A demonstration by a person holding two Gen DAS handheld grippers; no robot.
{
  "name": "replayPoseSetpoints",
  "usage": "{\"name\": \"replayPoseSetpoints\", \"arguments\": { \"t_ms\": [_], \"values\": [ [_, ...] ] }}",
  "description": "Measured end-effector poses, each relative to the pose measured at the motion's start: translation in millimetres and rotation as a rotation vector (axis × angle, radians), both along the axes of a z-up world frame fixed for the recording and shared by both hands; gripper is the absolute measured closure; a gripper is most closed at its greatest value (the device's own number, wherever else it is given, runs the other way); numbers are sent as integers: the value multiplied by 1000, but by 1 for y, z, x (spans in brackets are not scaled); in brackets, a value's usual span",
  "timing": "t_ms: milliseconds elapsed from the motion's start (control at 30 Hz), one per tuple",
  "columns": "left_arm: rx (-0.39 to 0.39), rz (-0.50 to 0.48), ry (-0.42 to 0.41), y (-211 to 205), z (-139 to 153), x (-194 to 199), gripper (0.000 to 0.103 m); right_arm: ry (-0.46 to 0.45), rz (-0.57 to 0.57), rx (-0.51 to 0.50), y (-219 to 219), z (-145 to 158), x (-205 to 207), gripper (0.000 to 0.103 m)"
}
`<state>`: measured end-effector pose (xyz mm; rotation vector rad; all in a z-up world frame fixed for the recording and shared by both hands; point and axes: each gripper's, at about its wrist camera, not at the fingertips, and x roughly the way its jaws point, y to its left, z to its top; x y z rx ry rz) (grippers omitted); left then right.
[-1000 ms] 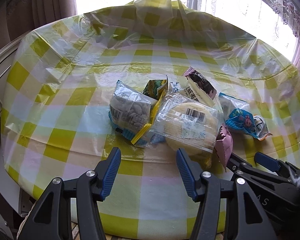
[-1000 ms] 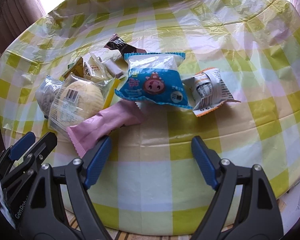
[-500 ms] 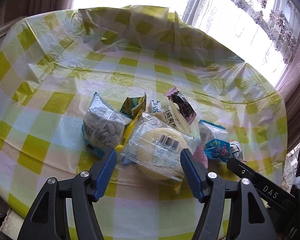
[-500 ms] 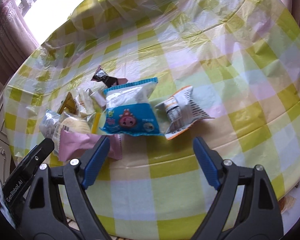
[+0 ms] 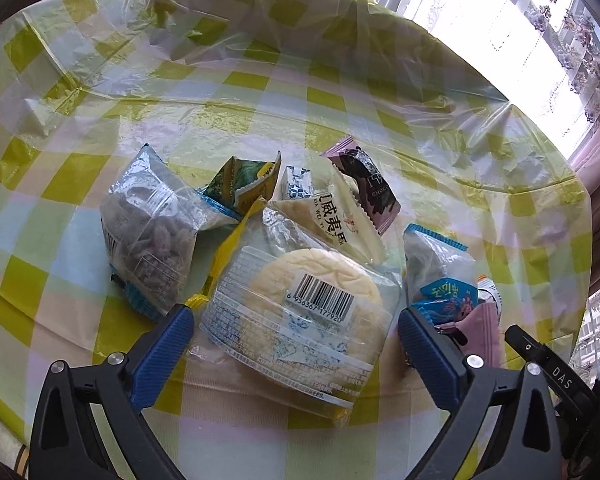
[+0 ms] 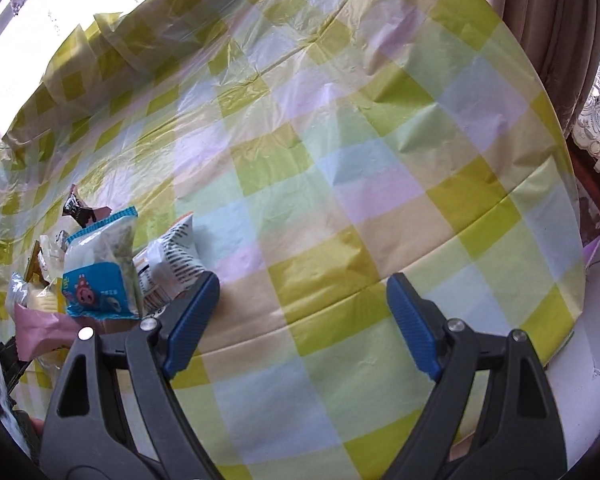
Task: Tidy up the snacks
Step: 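Grasp the round cake bag with the left gripper while the right grasps the white-and-orange packet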
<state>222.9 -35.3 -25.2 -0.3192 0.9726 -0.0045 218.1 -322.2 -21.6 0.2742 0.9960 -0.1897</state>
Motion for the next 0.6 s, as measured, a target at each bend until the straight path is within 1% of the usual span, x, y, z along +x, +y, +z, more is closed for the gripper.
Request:
{"name": "replayPoseSetpoints", "arguments": {
  "t_ms": [67,100,133,167,200,233,267,333,467,533,600],
  "values": [
    [33,-11,3,-1,-1,0,6,-3,4,-1,-3,-2,1,16],
    [44,-18,-3,-3,0,-1,11,-3,6,-1,-4,-2,2,16],
    [56,-30,-10,-5,2,-2,19,-9,7,6,-5,-2,2,16],
    [65,-44,-17,-8,4,-4,22,-12,9,11,-7,-2,0,16],
    [72,-55,-24,-11,6,-6,29,-12,19,12,-7,-2,-2,17],
    [86,-63,-29,-14,8,-9,32,-15,35,21,-6,-3,-8,17],
    [92,-70,-32,-15,8,-11,33,-23,48,37,-9,-2,-12,17],
    [82,-76,-37,-14,8,-14,34,-31,64,63,-14,-2,-20,18],
    [43,-71,-48,-8,10,-22,37,-32,77,88,-18,-2,-24,18],
    [23,-62,-55,-4,10,-27,38,-32,99,89,-12,-1,-20,18],
    [4,-49,-64,0,11,-33,38,-56,156,94,3,3,-15,18]
  ]
}}
